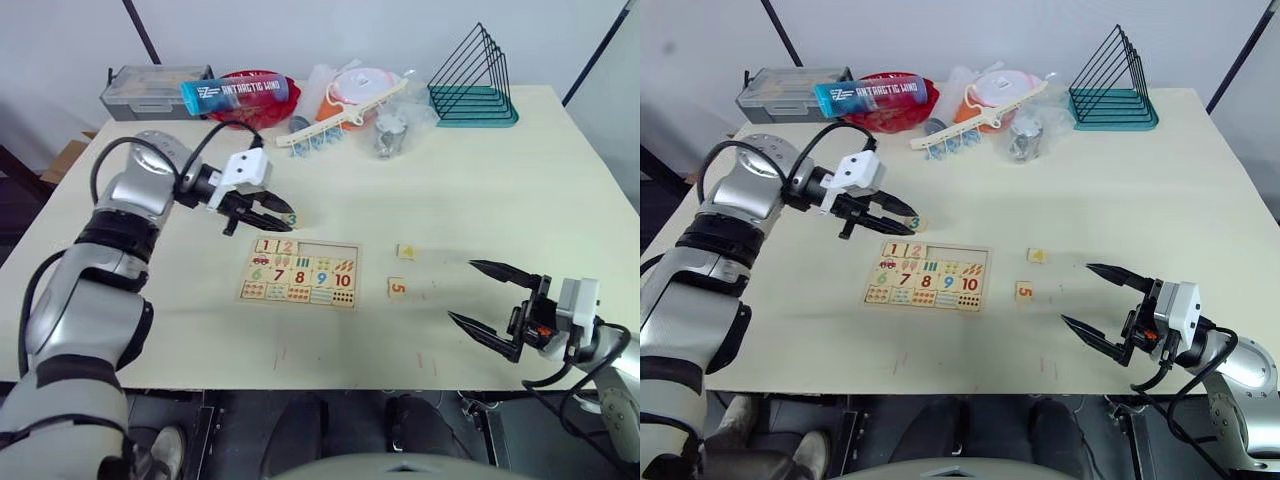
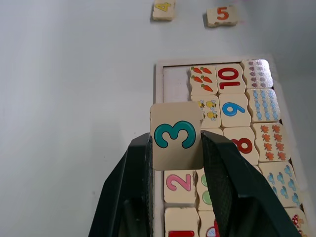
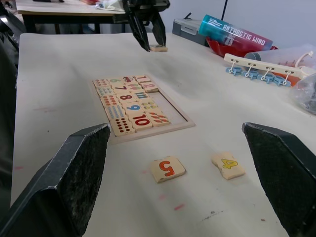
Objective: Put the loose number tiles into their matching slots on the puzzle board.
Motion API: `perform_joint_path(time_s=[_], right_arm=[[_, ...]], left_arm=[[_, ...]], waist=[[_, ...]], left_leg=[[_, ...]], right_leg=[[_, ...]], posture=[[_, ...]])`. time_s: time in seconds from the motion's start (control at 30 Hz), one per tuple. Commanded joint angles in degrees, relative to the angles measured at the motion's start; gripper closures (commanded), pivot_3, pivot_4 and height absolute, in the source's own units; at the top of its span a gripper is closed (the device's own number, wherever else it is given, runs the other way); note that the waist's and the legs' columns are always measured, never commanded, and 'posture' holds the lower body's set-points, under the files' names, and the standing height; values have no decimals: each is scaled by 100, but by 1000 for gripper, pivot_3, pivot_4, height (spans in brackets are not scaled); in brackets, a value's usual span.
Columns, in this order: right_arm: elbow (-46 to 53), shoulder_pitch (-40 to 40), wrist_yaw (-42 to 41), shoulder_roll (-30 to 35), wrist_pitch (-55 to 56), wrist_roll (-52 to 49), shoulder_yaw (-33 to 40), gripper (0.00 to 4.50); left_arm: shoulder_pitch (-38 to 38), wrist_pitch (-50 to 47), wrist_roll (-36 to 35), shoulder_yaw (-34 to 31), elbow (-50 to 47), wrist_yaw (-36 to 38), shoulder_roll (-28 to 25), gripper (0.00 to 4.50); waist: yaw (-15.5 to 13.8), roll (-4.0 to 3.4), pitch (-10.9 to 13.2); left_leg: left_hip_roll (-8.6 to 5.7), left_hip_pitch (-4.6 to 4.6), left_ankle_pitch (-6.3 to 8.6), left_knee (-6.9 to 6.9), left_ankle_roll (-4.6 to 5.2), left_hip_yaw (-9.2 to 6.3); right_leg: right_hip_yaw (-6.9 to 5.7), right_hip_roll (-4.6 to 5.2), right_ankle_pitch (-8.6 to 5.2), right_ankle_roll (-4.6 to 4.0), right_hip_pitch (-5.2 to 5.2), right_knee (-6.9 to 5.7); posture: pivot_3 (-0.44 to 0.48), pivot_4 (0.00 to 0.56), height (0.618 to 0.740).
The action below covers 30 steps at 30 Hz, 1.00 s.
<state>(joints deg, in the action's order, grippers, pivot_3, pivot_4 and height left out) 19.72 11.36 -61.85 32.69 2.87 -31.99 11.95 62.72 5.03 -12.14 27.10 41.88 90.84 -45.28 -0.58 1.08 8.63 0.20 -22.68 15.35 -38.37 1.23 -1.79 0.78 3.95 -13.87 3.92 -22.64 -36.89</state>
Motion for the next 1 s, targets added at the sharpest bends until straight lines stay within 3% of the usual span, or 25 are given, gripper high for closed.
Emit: perform_joint_path(time_s=[0.03, 0.5, 1.0], right_arm=[[131, -102, 36, 10, 134, -47, 60, 0], [134, -130, 98, -4, 180, -11, 95, 0], [69, -156, 331, -268, 456, 229, -134, 0]], left_arm=[[269, -180, 480, -70, -335, 102, 139, 3548], [281, -1202, 2183, 292, -1246, -172, 493, 3548], [-170, -1345, 2688, 278, -1780, -248, 655, 3548]], waist=[[-4, 0, 0], [-1, 1, 3], [-7, 0, 4]], left_leg=[[0, 0, 0, 0, 0, 0], [0, -2, 0, 0, 0, -1], [0, -2, 0, 0, 0, 0]], right_leg=[[0, 0, 0, 0, 0, 0], [0, -1, 0, 0, 0, 2], [2, 0, 0, 0, -2, 1]], posture=[[0, 150, 740], [0, 150, 740], [0, 150, 740]])
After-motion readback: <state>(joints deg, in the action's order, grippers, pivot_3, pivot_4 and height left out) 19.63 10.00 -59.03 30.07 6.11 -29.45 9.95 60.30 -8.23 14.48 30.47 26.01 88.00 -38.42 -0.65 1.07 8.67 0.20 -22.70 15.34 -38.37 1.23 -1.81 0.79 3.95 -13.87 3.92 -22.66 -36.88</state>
